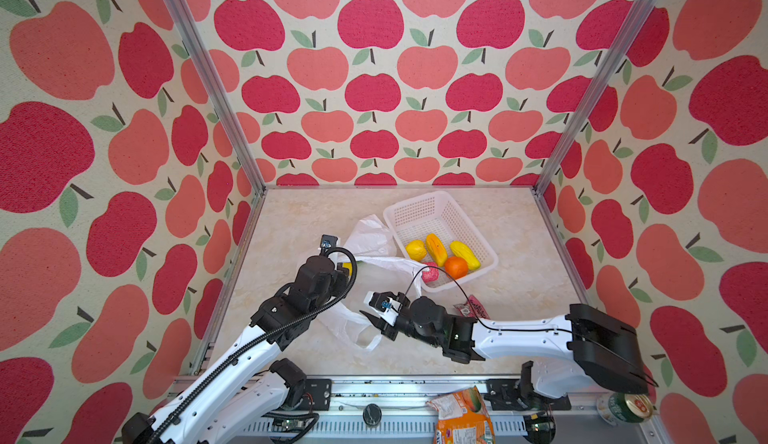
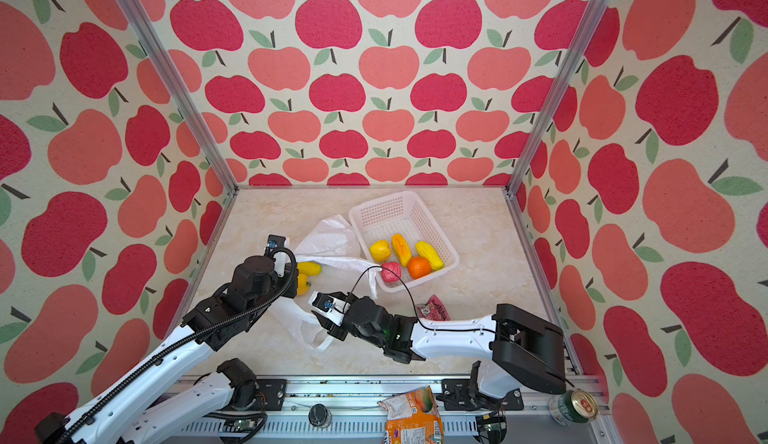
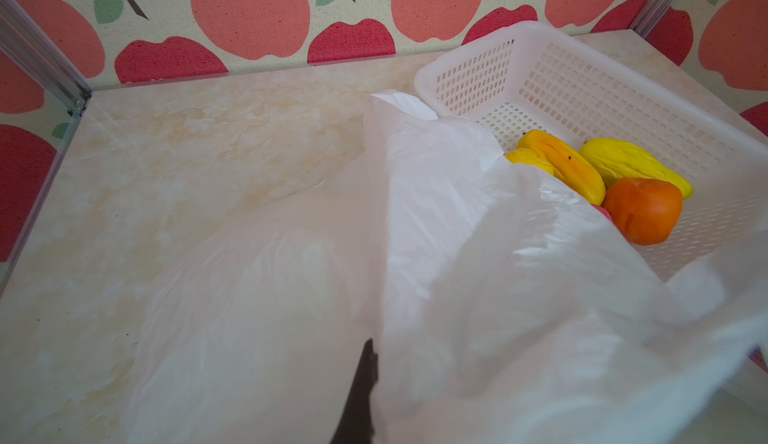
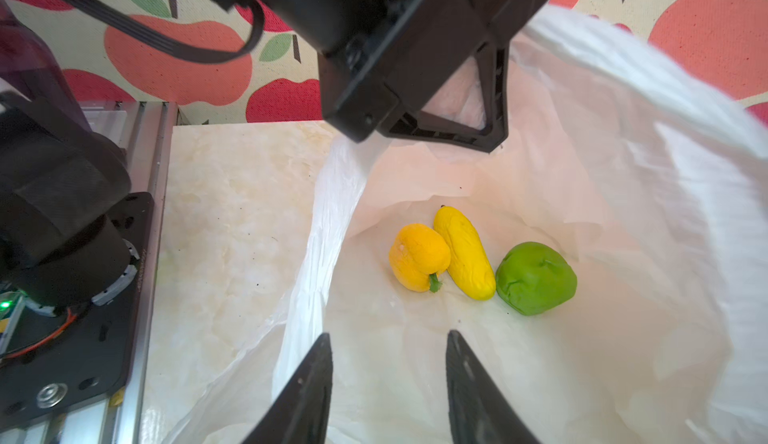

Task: Untie the knot of the plastic bag and take out the fruit
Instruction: 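Lower the open right gripper into the bag toward the yellow fruits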

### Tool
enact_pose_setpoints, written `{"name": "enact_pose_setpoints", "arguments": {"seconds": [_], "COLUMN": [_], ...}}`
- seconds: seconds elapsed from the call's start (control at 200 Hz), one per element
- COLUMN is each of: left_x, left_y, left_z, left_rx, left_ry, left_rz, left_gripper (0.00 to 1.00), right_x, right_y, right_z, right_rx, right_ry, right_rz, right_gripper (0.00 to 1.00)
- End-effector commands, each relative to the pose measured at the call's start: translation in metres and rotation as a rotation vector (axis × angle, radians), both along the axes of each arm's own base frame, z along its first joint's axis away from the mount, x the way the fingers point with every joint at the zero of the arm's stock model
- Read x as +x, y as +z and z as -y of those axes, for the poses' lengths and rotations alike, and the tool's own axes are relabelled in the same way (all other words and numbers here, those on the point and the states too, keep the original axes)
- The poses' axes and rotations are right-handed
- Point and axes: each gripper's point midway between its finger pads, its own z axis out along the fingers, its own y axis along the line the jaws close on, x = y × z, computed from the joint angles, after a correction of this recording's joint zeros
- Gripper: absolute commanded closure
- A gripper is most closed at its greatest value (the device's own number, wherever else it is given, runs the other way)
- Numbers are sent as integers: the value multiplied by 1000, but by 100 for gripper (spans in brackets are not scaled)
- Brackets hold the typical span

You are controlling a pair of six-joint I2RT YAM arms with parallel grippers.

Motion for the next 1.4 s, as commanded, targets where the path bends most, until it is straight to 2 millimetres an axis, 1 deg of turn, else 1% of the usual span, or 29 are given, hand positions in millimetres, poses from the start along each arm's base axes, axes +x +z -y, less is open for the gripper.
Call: {"name": "enact_pose_setpoints", "arguments": {"seconds": [0.0, 0.11, 0.29, 0.36, 0.605, 0.845, 0.915, 0.95, 1.001, 1.056, 1.096, 1.101, 1.111, 1.176, 1.181, 1.191, 1.231, 1.281, 1.396], "left_x": [-2, -2, -1, -1, -1, -2, -2, -3, -3, -3, -3, -3, -3, -3, -3, -3, -3, -3, -3], "left_y": [-2, -1, -2, -1, -2, 0, 0, 1, 1, 1, 1, 1, 1, 1, 1, 1, 2, 2, 2], "left_z": [-1, -1, -1, -1, -1, -2, -2, -2, -2, -2, -2, -2, -2, -2, -2, -3, -2, -2, -1], "left_rx": [4, 1, 4, 4, 5, 1, 0, -2, -3, -4, -5, -5, -4, -6, -6, -6, -6, -8, -9], "left_ry": [-4, -4, -5, -5, -4, -2, -2, -2, -1, -2, -2, -2, -3, -3, -3, -2, -4, -5, -8], "left_rz": [-3, -1, 0, 0, 0, 4, 5, 7, 8, 10, 11, 11, 9, 11, 11, 10, 12, 12, 16], "left_gripper": [100, 100, 100, 100, 100, 100, 100, 100, 100, 100, 100, 100, 100, 100, 100, 100, 100, 100, 100], "right_x": [20, 33, 57, 62, 63, 57, 54, 55, 58, 65, 73, 73, 76, 88, 97, 106, 116, 125, 148], "right_y": [-2, -13, -30, -36, -52, -56, -56, -60, -62, -69, -73, -76, -75, -84, -85, -87, -91, -100, -114], "right_z": [-7, -9, -6, -5, -13, -32, -38, -41, -48, -54, -57, -57, -58, -63, -60, -57, -60, -64, -68], "right_rx": [12, 13, 16, 13, -9, -7, 1, -2, 1, -8, -13, -19, -16, -20, -17, -15, -13, -24, -58], "right_ry": [-68, -88, -148, -163, -167, -108, -85, -84, -91, -122, -159, -164, -173, -230, -252, -274, -306, -344, -442], "right_rz": [-25, -84, -171, -190, -232, -282, -295, -303, -310, -315, -309, -310, -308, -289, -287, -284, -275, -263, -216], "right_gripper": [56, 57, 58, 58, 57, 54, 49, 46, 42, 39, 33, 33, 31, 19, 18, 17, 11, 8, 4]}}
